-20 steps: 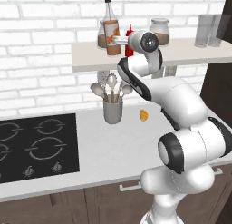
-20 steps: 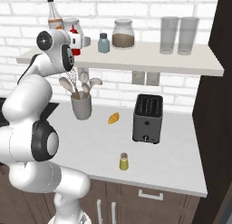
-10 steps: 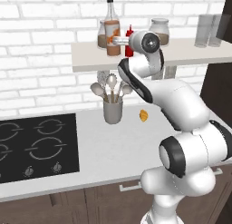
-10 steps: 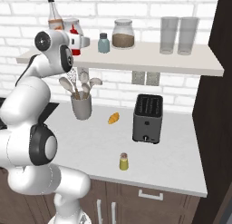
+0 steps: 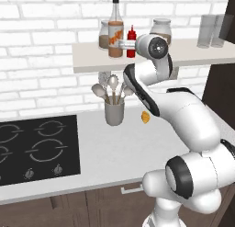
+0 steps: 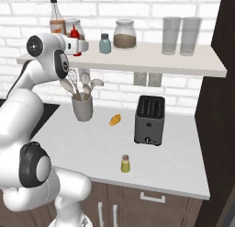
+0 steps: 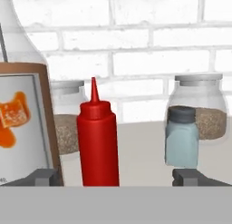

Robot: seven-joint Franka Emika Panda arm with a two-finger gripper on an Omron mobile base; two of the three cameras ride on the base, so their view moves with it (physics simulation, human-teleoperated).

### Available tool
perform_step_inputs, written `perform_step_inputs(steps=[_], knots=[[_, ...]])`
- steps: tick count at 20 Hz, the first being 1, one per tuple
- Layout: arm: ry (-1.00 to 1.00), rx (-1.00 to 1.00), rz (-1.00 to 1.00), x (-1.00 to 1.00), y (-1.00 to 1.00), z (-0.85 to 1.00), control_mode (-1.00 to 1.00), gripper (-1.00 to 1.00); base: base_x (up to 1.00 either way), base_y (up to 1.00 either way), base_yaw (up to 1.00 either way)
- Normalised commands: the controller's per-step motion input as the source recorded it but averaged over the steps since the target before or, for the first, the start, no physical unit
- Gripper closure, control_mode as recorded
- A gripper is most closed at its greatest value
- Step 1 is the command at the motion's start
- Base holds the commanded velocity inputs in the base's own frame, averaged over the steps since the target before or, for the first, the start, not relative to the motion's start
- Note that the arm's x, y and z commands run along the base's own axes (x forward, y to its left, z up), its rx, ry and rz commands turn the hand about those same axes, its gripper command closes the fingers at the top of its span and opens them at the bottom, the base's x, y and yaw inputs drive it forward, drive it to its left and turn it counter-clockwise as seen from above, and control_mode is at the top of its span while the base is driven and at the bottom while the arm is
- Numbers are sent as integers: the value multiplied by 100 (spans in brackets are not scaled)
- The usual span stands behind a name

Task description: Put the shaker and condiment bottle from the counter next to their counterparts in the cabinet.

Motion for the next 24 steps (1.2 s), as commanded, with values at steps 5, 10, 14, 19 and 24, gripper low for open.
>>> perform_step_inputs(steps=[5, 10, 14, 19, 24], knots=[[0, 0, -5, -43, -6, 0, -100, -100, 0, 0, 0], [0, 0, -4, -43, -9, 0, -100, -100, 0, 0, 0], [0, 0, 0, -43, -15, 0, -100, -100, 0, 0, 0], [0, 0, 0, -46, -18, 0, -100, -100, 0, 0, 0], [0, 0, 0, -50, -25, 0, -100, -100, 0, 0, 0]])
